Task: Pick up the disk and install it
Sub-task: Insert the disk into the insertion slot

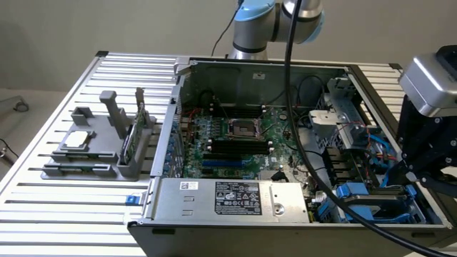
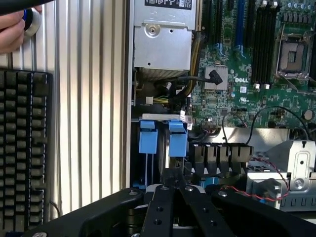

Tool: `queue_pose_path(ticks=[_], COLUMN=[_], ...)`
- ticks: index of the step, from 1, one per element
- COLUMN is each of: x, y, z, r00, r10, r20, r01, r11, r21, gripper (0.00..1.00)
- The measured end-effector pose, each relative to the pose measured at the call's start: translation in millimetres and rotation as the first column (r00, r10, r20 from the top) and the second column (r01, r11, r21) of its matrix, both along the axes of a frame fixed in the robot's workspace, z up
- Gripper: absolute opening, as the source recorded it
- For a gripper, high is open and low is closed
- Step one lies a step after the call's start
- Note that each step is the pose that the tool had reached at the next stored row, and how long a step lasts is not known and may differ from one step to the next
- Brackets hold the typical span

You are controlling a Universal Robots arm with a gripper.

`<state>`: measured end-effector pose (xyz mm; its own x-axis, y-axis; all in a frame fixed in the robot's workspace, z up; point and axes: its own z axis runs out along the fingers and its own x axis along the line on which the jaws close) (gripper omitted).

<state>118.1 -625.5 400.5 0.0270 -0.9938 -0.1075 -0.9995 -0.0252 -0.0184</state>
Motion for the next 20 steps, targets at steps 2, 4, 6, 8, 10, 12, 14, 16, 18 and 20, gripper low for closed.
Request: queue_pose_path(ticks=[2,4,6,8,10,12,14,16,18,20], x=[1.0,2.0,2.8,3.4,3.9,4.4,4.9,5.5,6.1,6.8], y=[0.0,0.0,0.3,1.0,2.2,3.7,5.4,7.3,9.3,11.2], z=[-3.3,-6.9,-10.6,-14.2,-17.9,-21.5,-25.1,-28.7,-32.5,-36.1], r00=[1.0,1.0,1.0,1.0,1.0,1.0,1.0,1.0,1.0,1.0], r10=[0.002,0.004,0.005,0.006,0.007,0.008,0.008,0.009,0.009,0.009], r20=[0.0014,0.0025,0.0029,0.0031,0.0032,0.0033,0.0034,0.0035,0.0035,0.0035], r01=[-0.002,-0.004,-0.005,-0.006,-0.007,-0.008,-0.008,-0.009,-0.009,-0.009], r11=[1.0,1.0,1.0,1.0,1.0,1.0,1.0,1.0,1.0,1.0], r21=[0.0,0.0,0.0,-0.0001,0.0,0.0001,0.0,0.0,0.0,0.0], gripper=[0.11,0.11,0.11,0.11,0.11,0.11,0.11,0.11,0.11,0.11])
